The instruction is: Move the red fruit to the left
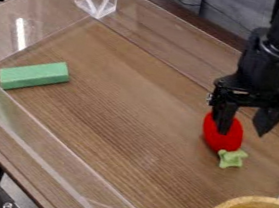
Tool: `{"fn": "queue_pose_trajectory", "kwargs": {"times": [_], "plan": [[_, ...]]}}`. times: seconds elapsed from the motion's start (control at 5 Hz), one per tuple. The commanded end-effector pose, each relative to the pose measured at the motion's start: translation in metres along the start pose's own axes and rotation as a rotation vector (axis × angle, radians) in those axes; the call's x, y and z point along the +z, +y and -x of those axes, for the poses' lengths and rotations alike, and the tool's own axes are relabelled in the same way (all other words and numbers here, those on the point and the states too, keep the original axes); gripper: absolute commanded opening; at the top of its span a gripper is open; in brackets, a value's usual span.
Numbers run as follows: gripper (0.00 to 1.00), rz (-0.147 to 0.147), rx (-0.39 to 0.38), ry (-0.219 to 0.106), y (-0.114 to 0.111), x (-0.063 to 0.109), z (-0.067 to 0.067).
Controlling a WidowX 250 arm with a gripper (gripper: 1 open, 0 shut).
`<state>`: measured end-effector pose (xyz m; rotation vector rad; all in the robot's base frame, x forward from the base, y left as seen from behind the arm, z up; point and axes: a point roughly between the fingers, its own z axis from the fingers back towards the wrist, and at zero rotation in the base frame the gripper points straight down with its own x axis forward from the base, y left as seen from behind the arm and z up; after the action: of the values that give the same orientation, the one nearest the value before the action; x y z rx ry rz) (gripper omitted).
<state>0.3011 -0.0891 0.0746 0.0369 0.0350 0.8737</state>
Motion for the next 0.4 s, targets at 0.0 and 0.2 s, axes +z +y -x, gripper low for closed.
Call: {"fn": "queue_pose_trajectory", "kwargs": {"times": [0.0, 0.2], "plan": [[1.0, 0.023, 0.025, -0.027, -0.0049, 0.0078, -0.0065], [1.0, 0.01, 0.055, -0.034, -0.0067, 0.0036, -0.0138]]}}
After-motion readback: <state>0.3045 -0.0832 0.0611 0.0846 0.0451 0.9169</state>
